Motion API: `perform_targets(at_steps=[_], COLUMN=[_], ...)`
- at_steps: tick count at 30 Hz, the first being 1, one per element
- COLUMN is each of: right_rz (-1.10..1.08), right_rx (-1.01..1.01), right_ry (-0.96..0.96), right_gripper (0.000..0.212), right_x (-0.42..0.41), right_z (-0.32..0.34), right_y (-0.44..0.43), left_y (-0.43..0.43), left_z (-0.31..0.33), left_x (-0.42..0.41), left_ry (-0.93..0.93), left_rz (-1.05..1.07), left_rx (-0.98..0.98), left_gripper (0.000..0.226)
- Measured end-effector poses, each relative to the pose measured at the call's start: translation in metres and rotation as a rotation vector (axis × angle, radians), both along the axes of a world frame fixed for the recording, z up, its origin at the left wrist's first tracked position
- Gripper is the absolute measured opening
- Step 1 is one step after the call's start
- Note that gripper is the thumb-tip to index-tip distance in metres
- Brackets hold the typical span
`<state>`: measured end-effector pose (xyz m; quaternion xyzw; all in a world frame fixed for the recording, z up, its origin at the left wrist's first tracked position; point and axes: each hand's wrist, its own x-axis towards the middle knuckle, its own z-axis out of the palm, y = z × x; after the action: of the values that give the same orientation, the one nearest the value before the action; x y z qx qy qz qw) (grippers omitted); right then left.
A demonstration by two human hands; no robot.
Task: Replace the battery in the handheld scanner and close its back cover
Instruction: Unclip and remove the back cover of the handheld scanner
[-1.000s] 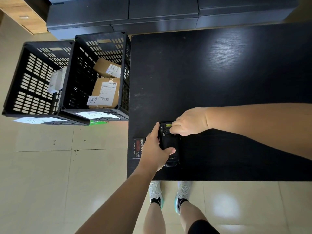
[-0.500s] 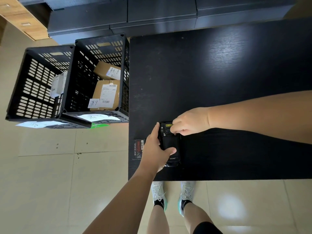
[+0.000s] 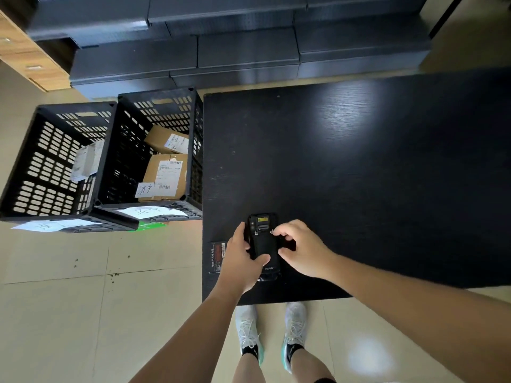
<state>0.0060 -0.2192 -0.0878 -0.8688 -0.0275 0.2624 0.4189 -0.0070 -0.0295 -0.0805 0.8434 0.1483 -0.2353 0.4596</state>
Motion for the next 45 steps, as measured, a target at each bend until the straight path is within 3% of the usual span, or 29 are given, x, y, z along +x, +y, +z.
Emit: perform_targets(at_steps=[7, 22, 39, 45], right_rz=[-0.197, -0.220, -0.320, -0.573], right_rx=[-0.024, -0.148, 0.026, 0.025], right_ry=[0.078, 0.134, 0.136, 0.065], right_gripper=[0.046, 0.052, 0.054, 0.027], right_x=[-0.008, 0.004, -0.002, -0.033], right_z=[0.004, 0.014, 0.021, 0.018], right_y=[0.032, 0.048, 0.041, 0.038], left_y=[0.001, 0.001, -0.002, -0.003], left_z=[0.004, -0.005, -0.002, -0.001], left_x=[-0.011, -0.018, -0.023, -0.024], left_ry=[-0.037, -0.044, -0.121, -0.120], left_rz=[0.014, -0.004, 0.078, 0.089], left_rx=[0.014, 0.002, -0.063, -0.044], left_gripper=[0.077, 0.081, 0.064, 0.064])
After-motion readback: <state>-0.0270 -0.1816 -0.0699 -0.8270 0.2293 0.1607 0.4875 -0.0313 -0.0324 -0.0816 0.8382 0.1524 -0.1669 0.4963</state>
